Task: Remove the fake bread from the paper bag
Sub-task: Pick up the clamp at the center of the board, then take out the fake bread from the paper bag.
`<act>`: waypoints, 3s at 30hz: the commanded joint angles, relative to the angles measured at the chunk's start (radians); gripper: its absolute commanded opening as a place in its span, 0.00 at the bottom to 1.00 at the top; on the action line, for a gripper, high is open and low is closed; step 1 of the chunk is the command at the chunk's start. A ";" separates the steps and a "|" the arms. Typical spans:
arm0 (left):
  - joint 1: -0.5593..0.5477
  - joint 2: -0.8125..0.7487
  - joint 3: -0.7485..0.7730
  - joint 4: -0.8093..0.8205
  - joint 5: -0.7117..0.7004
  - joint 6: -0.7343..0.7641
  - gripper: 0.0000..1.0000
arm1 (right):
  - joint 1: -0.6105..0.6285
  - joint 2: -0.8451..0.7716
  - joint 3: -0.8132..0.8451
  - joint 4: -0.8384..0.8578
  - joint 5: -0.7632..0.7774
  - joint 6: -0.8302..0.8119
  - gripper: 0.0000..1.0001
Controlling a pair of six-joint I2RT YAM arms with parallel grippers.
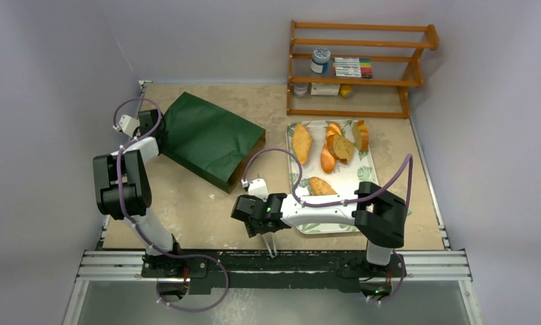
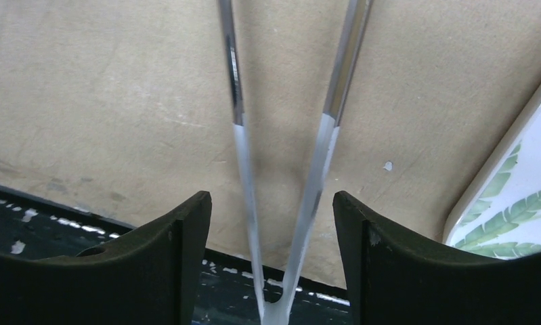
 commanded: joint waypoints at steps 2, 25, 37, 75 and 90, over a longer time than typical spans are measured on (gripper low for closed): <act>0.008 -0.020 0.025 -0.037 -0.016 0.030 0.00 | 0.006 -0.023 -0.041 -0.010 0.037 0.045 0.69; 0.010 -0.002 0.026 -0.027 -0.035 0.039 0.00 | 0.005 -0.162 -0.216 0.280 -0.071 -0.062 0.44; 0.010 -0.011 0.008 -0.019 -0.026 0.033 0.00 | 0.003 -0.159 -0.129 0.226 -0.103 -0.072 0.44; 0.011 -0.006 -0.014 -0.007 -0.015 0.039 0.00 | -0.060 0.009 0.126 0.106 0.057 -0.087 0.45; 0.018 0.016 -0.035 0.014 -0.012 0.030 0.00 | -0.137 0.077 0.161 0.150 0.152 -0.098 0.47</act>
